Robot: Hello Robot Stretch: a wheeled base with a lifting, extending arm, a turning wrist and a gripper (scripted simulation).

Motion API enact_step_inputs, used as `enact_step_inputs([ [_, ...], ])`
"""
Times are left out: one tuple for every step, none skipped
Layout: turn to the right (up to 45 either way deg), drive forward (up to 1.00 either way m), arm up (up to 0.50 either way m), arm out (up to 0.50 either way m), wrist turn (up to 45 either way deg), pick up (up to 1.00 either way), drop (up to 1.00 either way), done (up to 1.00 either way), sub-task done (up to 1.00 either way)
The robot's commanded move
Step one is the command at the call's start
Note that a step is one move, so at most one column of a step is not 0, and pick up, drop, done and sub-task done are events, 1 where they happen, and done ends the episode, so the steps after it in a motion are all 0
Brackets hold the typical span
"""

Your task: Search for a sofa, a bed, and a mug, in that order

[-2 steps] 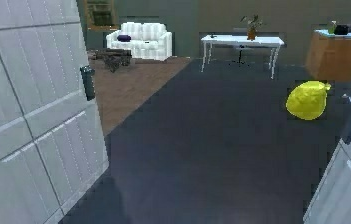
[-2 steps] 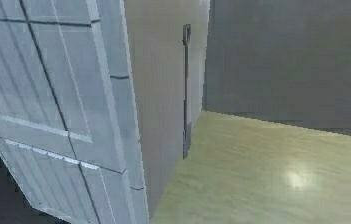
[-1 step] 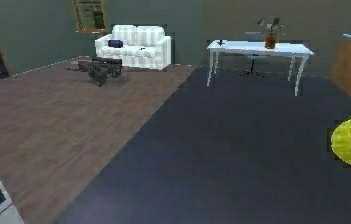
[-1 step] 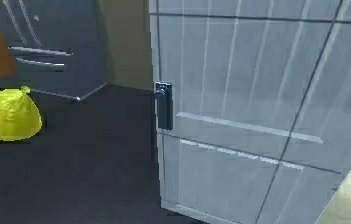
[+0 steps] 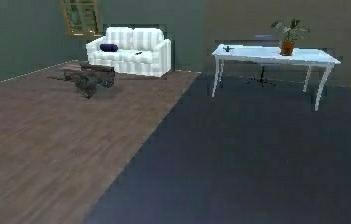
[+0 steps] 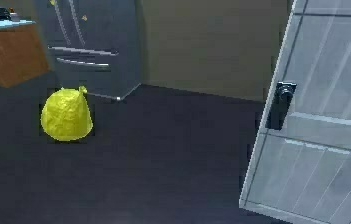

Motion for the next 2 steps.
enact_step_inputs([
  [0.0,1.00,0.00,0.00,0.0,0.00,0.00,0.00,0.00],
  [0.0,1.00,0.00,0.00,0.0,0.00,0.00,0.00,0.00],
])
